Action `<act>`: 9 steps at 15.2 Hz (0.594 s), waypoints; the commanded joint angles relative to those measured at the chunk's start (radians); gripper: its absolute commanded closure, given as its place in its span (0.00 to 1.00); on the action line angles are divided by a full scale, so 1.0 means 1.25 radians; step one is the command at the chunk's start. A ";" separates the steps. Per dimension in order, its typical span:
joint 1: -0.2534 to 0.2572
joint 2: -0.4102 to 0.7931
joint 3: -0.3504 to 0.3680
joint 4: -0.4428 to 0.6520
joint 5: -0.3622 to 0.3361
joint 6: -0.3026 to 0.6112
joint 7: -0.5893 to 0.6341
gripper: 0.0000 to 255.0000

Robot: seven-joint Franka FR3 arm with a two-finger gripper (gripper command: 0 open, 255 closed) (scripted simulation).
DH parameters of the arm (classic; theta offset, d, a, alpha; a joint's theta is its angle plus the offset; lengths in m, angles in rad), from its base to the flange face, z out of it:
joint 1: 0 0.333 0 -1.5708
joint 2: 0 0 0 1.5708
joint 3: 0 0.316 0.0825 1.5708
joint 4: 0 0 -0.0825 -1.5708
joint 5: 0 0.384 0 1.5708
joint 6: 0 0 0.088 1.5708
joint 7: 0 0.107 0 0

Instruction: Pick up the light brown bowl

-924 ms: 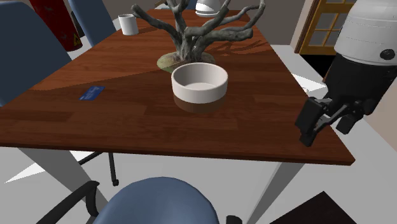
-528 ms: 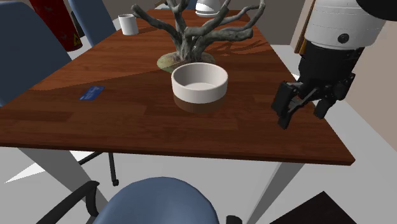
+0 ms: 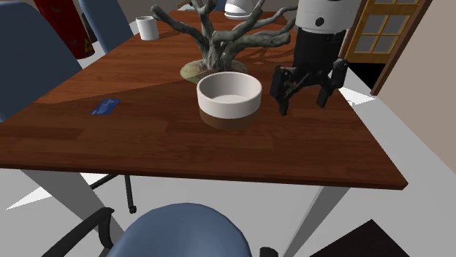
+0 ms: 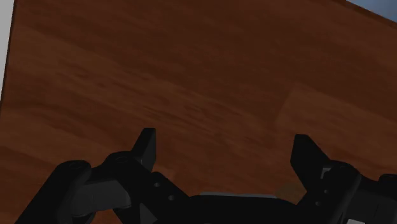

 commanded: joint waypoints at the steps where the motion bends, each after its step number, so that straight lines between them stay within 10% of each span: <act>1: -0.001 0.065 0.009 0.074 -0.004 -0.004 0.017 0.00; 9: 0.005 0.320 0.031 0.381 -0.040 -0.038 0.076 0.00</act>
